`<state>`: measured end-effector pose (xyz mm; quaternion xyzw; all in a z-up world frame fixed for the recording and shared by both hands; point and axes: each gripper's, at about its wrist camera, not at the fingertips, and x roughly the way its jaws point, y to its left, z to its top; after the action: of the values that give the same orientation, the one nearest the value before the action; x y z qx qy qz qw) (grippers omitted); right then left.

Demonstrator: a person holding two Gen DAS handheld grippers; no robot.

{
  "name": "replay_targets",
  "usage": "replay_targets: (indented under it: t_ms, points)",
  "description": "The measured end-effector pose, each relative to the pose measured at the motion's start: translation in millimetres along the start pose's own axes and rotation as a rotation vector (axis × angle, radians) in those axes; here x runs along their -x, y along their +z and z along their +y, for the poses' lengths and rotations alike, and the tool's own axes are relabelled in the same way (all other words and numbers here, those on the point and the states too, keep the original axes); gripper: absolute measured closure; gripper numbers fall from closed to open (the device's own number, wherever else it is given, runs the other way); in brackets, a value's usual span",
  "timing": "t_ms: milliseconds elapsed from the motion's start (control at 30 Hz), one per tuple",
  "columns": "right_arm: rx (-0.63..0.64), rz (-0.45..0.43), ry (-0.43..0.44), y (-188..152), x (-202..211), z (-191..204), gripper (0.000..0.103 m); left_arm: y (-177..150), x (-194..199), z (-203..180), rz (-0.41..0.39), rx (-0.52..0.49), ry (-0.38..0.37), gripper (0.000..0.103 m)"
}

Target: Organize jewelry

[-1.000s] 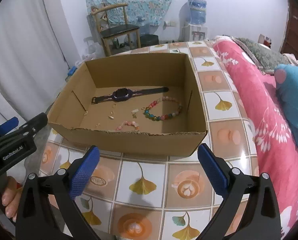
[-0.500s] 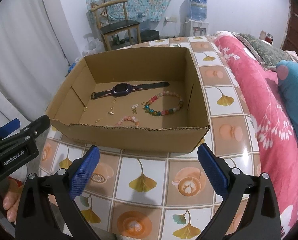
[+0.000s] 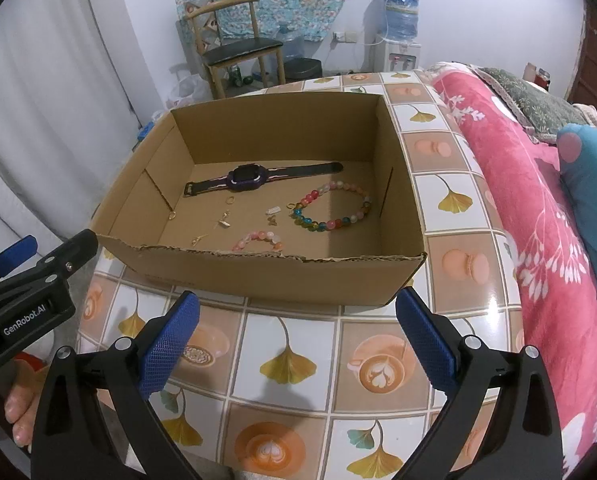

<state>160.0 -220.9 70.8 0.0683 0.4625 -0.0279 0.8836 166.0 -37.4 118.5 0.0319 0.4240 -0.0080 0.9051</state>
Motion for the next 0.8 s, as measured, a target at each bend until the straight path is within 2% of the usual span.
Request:
replay_targets:
  t_ms: [800]
  points:
    - [0.011,0.003,0.004,0.9,0.6,2.8,0.007,-0.3,-0.6,0.8,0.000,-0.003,-0.002,0.008]
